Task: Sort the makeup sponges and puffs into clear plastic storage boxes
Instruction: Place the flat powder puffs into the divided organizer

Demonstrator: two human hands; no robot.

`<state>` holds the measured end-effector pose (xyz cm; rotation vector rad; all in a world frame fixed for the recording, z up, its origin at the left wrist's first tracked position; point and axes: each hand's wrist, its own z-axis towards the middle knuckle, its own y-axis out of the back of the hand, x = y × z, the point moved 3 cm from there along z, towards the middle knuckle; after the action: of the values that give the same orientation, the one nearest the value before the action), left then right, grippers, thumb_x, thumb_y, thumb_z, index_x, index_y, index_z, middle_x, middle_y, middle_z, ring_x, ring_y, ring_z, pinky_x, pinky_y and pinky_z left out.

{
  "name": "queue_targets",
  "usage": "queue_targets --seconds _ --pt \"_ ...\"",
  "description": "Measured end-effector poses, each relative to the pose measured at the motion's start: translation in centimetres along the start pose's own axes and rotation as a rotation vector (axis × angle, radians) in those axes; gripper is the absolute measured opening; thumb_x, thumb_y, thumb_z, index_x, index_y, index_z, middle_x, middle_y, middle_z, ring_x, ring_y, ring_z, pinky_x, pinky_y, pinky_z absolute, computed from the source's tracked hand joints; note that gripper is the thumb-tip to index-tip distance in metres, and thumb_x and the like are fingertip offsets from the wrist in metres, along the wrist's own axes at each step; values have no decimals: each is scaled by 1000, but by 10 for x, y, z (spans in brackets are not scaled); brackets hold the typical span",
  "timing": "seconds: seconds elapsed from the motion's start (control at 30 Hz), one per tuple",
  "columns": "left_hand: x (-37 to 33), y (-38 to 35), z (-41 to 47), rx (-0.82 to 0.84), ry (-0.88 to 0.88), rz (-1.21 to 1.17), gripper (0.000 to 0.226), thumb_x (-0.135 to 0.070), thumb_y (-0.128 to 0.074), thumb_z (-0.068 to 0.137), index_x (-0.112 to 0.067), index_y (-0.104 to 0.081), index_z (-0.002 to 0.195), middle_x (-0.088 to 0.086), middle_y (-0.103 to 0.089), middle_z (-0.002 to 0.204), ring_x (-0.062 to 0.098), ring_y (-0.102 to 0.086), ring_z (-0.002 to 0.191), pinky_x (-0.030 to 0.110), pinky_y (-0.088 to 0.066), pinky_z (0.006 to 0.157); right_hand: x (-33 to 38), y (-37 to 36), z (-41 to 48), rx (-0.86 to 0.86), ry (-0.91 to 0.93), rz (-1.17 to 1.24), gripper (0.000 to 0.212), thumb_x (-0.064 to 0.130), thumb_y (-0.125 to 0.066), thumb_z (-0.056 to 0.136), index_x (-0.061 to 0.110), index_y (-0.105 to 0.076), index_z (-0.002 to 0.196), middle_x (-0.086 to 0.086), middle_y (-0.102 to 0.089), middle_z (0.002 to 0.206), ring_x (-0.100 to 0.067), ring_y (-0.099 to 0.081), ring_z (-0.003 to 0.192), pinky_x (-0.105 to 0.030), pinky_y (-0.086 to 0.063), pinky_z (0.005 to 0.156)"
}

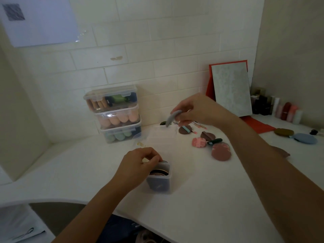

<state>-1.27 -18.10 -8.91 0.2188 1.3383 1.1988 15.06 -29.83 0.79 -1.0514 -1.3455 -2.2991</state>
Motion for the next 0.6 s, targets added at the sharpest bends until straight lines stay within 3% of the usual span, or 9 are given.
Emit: queue_targets --seconds 0.13,0.27,0.37,0.6 --pt "-1 0 -1 -4 -14 -14 14 -21 -56 90 -25 -67 83 -11 -67 84 6 -61 83 12 -44 71 11 -36 3 99 -22 -260 24 27 -68 85 12 -68 103 6 -63 64 1 -54 43 -9 -39 43" --pt "0 1 -1 -67 -21 -65 7 -22 -61 86 -26 -60 81 -12 -66 79 0 -61 79 11 -43 67 19 -59 -2 221 -8 -493 21 29 -68 84 12 -71 95 3 -60 73 -5 -49 58 -14 -33 50" --pt "0 1 -1 -112 -16 -70 12 -21 -64 84 -23 -56 75 -10 -65 76 2 -61 78 13 -43 66 23 -63 -7 288 -23 -569 16 28 -68 84 12 -68 86 4 -52 64 -7 -45 57 -16 -30 49" --pt "-2 1 0 -131 -47 -44 20 -22 -66 82 -20 -52 68 -9 -63 73 3 -59 75 12 -39 65 27 -73 -9 303 10 -689 9 22 -67 83 14 -65 86 4 -49 63 -11 -49 59 -17 -31 49"
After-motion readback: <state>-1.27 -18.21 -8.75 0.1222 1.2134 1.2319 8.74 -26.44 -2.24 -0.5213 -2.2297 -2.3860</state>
